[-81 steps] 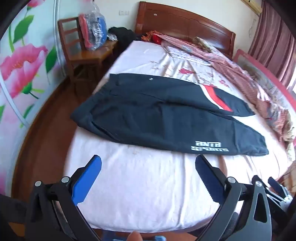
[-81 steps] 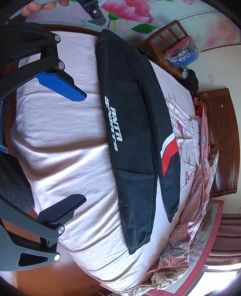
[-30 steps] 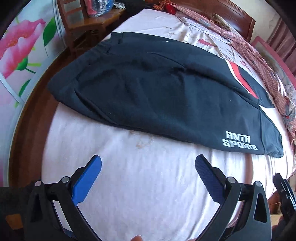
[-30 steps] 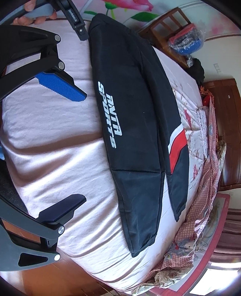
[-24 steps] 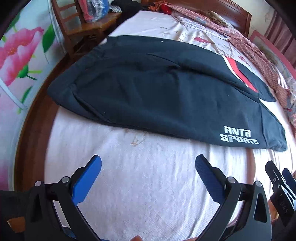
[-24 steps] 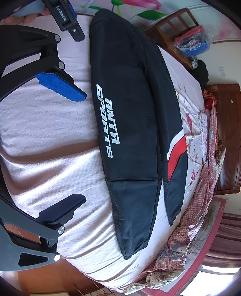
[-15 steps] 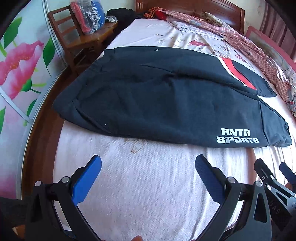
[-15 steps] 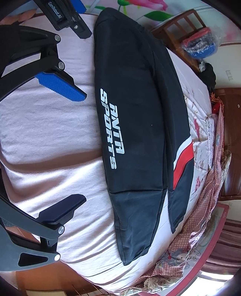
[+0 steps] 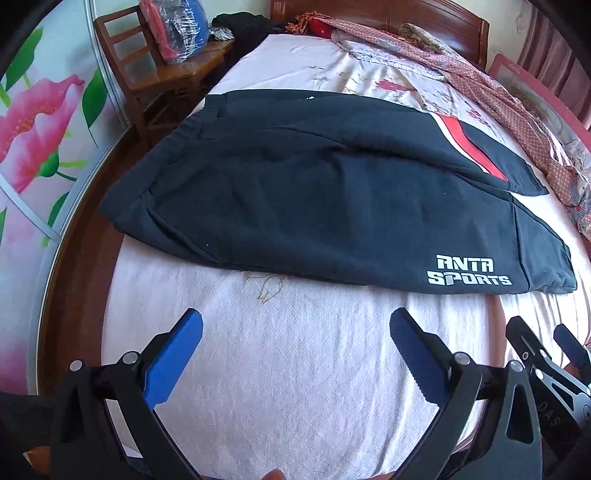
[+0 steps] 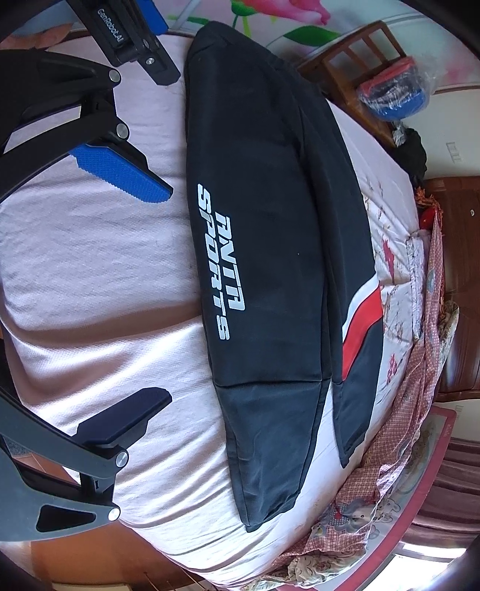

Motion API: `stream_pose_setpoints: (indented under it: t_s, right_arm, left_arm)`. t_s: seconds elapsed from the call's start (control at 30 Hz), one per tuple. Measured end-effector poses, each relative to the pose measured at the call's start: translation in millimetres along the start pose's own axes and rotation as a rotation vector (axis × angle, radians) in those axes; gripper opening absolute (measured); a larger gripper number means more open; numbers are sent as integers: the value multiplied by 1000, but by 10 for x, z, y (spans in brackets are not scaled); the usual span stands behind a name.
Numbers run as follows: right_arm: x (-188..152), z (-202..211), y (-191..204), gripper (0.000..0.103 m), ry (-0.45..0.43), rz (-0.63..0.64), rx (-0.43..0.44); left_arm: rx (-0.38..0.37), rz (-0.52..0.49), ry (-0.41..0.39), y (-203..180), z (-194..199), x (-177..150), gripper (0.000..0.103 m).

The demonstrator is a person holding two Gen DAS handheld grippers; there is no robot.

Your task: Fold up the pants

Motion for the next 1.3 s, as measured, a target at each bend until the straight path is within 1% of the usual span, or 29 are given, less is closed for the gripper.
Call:
stream_pose_setpoints:
  t_s: [0.43,0.83,0.93,1.07,1.1,1.17,1.23,1.27,1.3]
  right_arm:
    - [7,50,12,100,-7,1,12]
    - [16,66,9,100,-10,0,17]
    - [13,70,4,100,-12,-2,20]
    - [17,68,-34,100,-9,-11,15]
    - [18,68,-50,100,-8,-16,15]
    - [20,62,-77,100,-7,-20,10]
    - [17,51,-108,100,-3,-26,7]
    - [16,42,-124,100,0,-30,8]
    - [11,31,-136,100,2,-32,7]
  left_arm:
    - [9,-7,-7,8,-6,6,101]
    - [-4,-3,-12,10,8,6,101]
    - [8,-9,-17,-1,7,13,101]
    - [-13,-9,-11,6,-16,64,101]
    - [-38,-11,-9,12,-26,88,101]
    - [-131,1,3,38,-58,144,101]
    - [-239,34,33,101,-138,218,101]
    - [-331,66,62,157,-208,267,101]
    - [-390,103,84,217,-274,296,101]
Point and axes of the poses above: each gripper's, at about its wrist camera, not at the fingertips, and z roughly against the way its jaws point, y to its left, x to its top, the point moved 3 cm from there along -z, roughly the way its jaws point, and after that the axes turned 14 degrees about y, right-handed, at the moved point
